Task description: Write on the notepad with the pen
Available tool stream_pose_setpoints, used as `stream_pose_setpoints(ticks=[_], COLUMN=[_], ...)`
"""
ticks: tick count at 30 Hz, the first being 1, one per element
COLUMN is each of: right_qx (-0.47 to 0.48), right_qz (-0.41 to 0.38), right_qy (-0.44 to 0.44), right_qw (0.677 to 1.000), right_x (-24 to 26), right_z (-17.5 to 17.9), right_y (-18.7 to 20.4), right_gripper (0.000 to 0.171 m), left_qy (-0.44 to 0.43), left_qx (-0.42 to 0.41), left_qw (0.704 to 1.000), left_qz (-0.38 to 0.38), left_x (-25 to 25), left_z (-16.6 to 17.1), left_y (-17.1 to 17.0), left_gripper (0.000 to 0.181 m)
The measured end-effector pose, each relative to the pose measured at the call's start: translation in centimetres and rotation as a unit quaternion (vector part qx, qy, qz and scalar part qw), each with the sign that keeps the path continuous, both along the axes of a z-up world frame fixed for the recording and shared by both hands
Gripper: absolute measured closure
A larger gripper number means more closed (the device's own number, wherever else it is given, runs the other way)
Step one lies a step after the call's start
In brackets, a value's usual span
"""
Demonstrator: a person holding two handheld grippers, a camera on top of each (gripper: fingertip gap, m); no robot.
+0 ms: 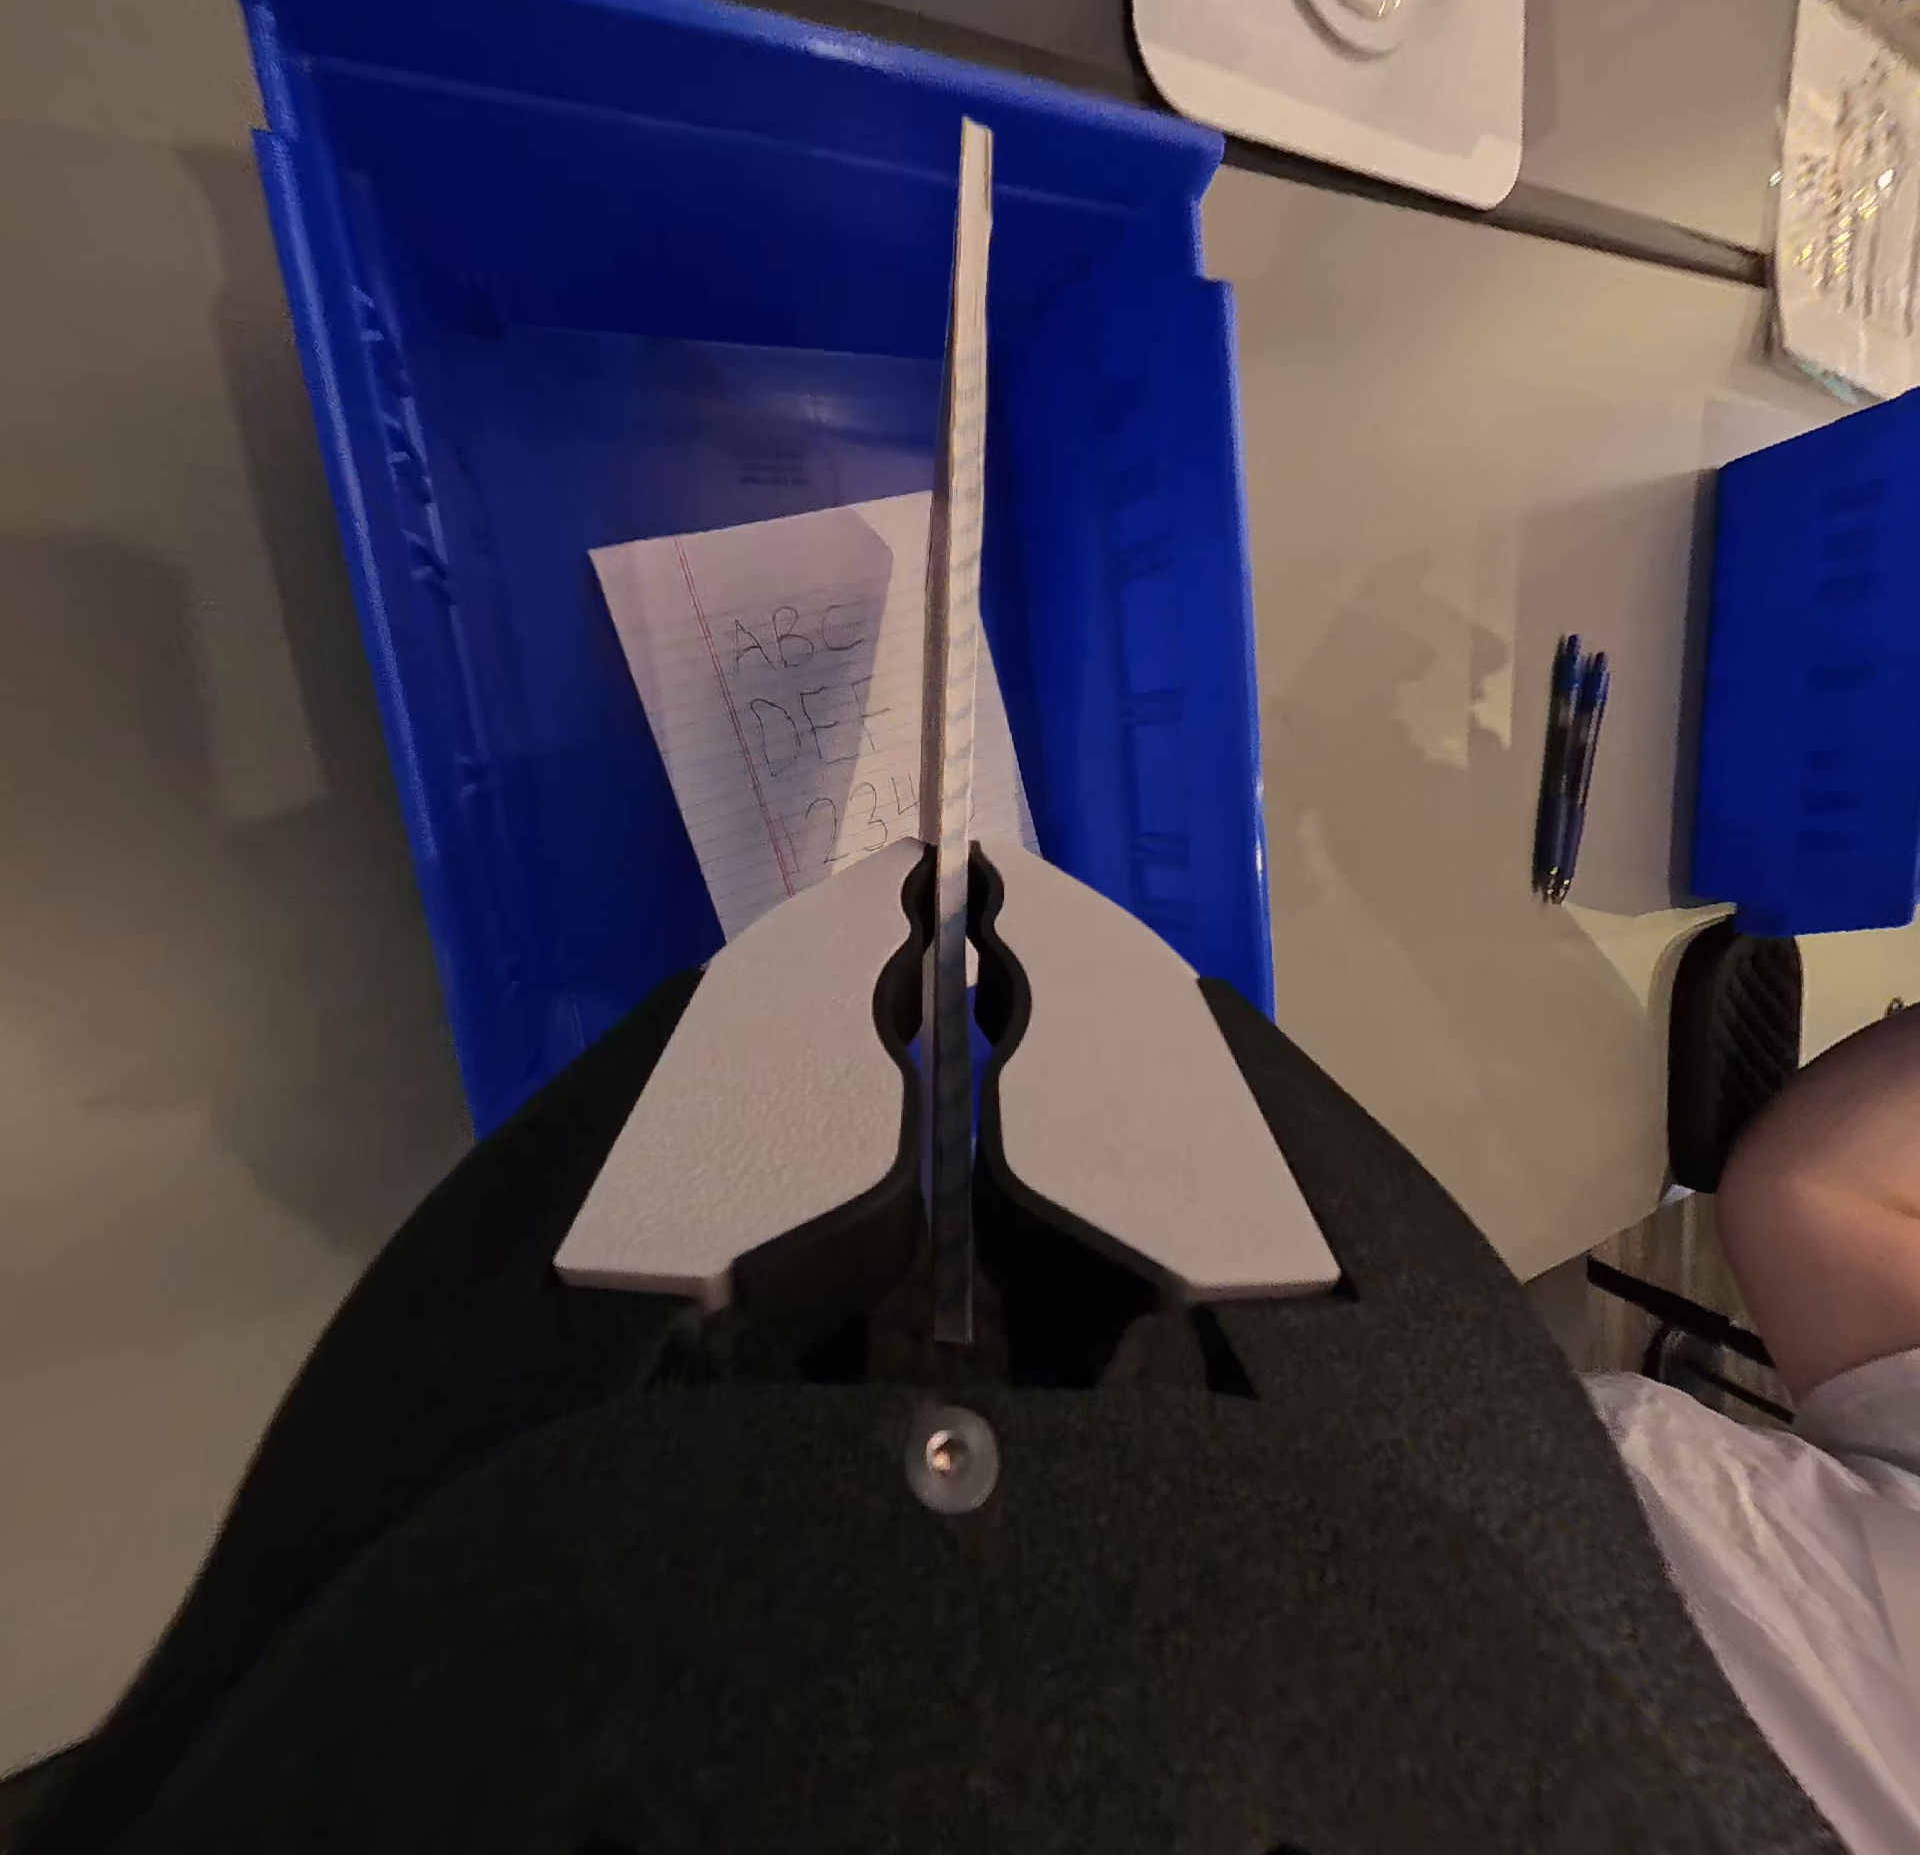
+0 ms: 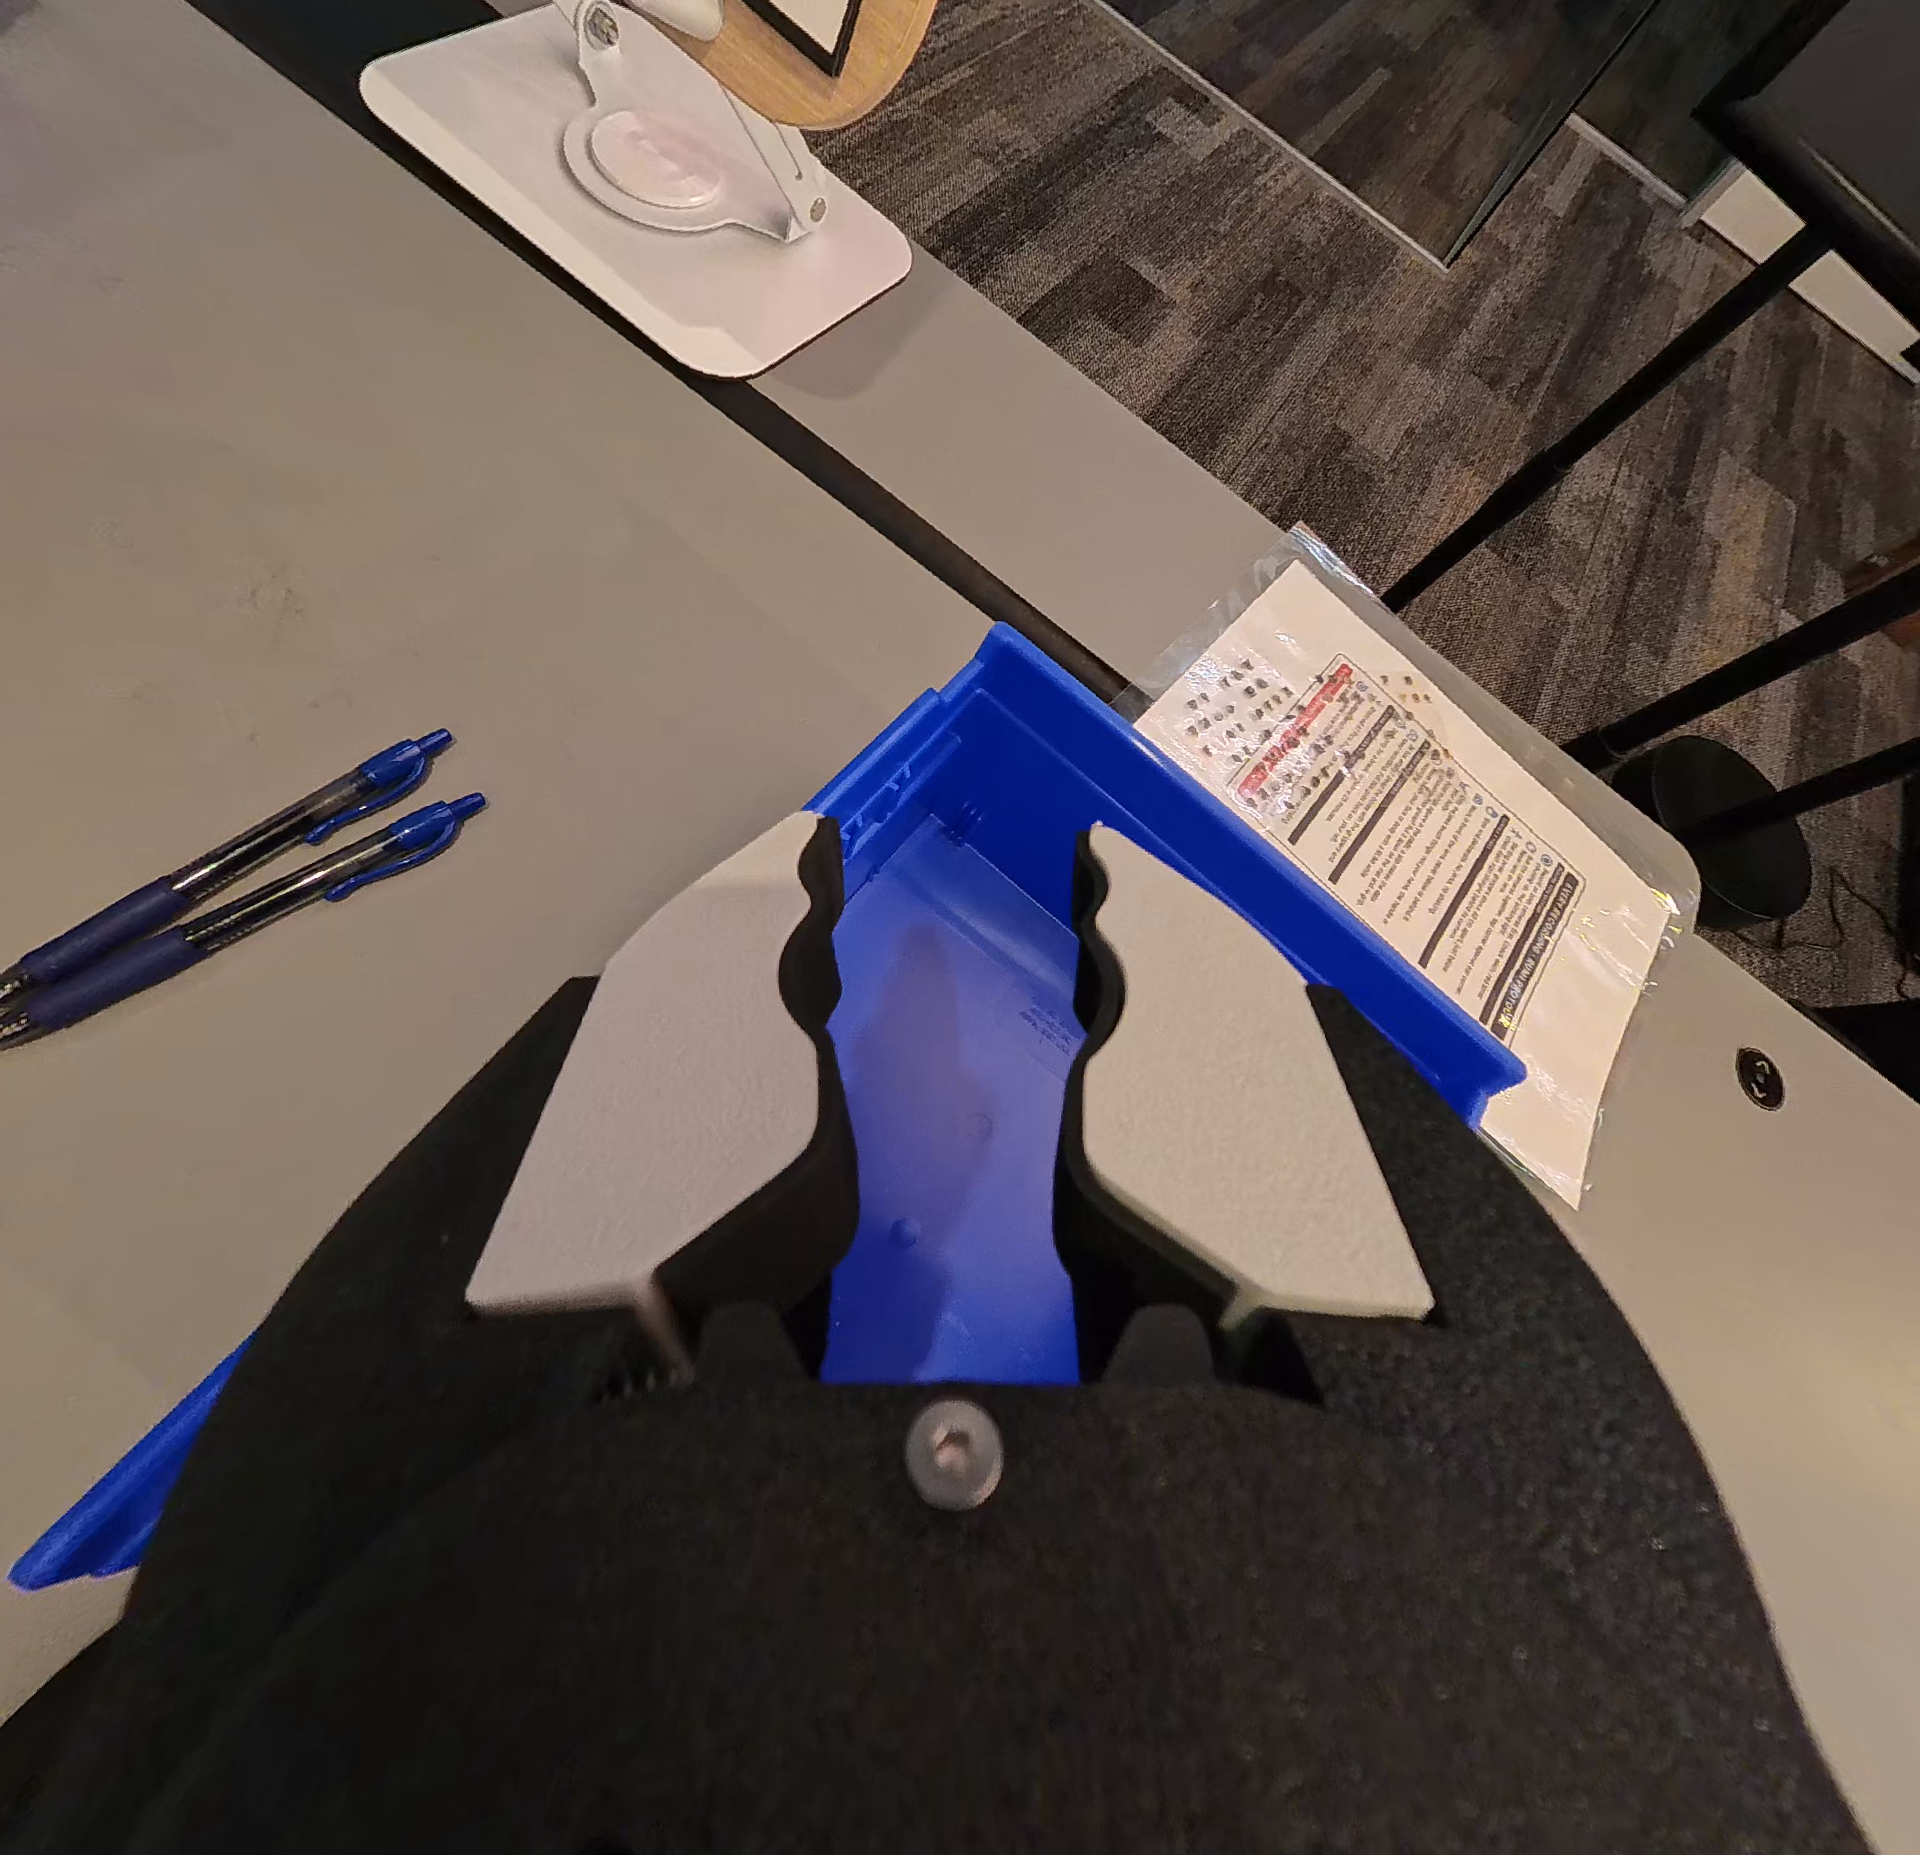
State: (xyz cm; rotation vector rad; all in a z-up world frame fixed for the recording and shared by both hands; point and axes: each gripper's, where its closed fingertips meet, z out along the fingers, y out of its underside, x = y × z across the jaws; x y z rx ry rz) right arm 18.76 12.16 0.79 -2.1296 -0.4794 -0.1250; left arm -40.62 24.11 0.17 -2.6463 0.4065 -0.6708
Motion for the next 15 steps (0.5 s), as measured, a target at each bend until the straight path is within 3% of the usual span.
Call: stream_pose_setpoints(ticks=[8,12,15], right_qx=[0.000,0.001,0.000], right_qz=[-0.004,-0.005,-0.002], right_qy=[-0.001,-0.001,-0.004], right_qw=[1.000,1.000,1.000], right_x=[0.3,0.3,0.0], right_z=[0.0,0.1,0.1], right_y=[-0.1,-0.1,-0.1], right_gripper=[0.130,0.130,0.130], left_qy=[-0.102,-0.176,-0.200], left_qx=[0.057,0.086,0.090], left_qw=[0.993,0.980,0.973], left_qz=[0.011,-0.025,-0.072], left_x=[0.0,3.4,7.8], left_z=[6.0,10.1,11.1], left_y=[0.2,-1.6,-3.7], left_gripper=[0.177,0.177,0.177])
